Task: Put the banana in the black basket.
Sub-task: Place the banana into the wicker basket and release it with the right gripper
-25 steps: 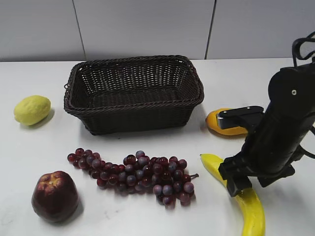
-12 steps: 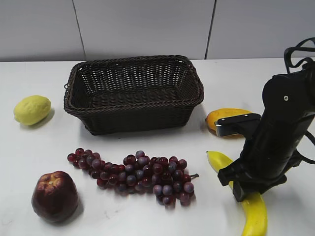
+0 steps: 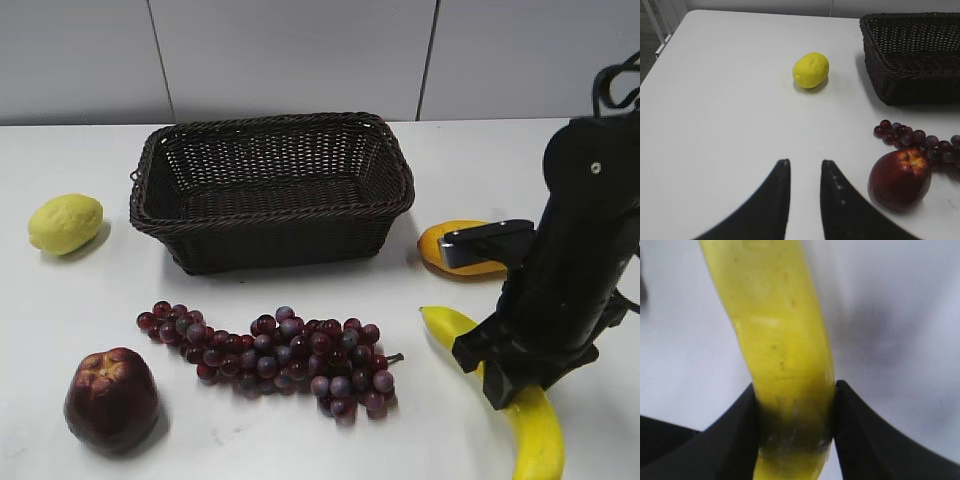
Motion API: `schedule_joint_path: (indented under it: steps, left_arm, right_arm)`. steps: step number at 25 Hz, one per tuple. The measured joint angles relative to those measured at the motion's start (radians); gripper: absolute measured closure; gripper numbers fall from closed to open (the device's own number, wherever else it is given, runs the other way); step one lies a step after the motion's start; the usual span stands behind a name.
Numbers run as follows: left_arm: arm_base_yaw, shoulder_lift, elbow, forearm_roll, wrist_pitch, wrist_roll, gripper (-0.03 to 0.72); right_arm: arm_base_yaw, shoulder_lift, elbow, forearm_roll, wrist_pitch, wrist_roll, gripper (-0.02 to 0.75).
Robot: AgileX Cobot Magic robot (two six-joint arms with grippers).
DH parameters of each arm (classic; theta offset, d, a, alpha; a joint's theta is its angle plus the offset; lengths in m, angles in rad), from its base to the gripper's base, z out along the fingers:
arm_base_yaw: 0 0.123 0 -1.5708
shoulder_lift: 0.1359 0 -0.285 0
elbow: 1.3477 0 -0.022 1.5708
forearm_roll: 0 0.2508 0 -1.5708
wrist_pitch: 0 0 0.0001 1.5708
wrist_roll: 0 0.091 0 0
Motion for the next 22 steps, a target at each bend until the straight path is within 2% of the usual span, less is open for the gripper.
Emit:
schedule_joint_path:
  steps: [7, 13, 22]
  left_arm:
    - [0.0, 0.0, 0.0, 0.0, 0.0, 0.0, 0.486]
    - [0.0, 0.0, 0.0, 0.0, 0.0, 0.0, 0.486]
    - [0.0, 0.0, 0.0, 0.0, 0.0, 0.0, 0.486]
  right_arm:
    - [0.0, -0.123, -0.268, 0.0, 0.203, -0.026, 0.389]
    - [0.0, -0.071, -0.571, 0.016, 0.208, -0.052, 0.389]
    - [0.019, 0.213, -0.94, 0.11, 0.173, -0.118, 0.389]
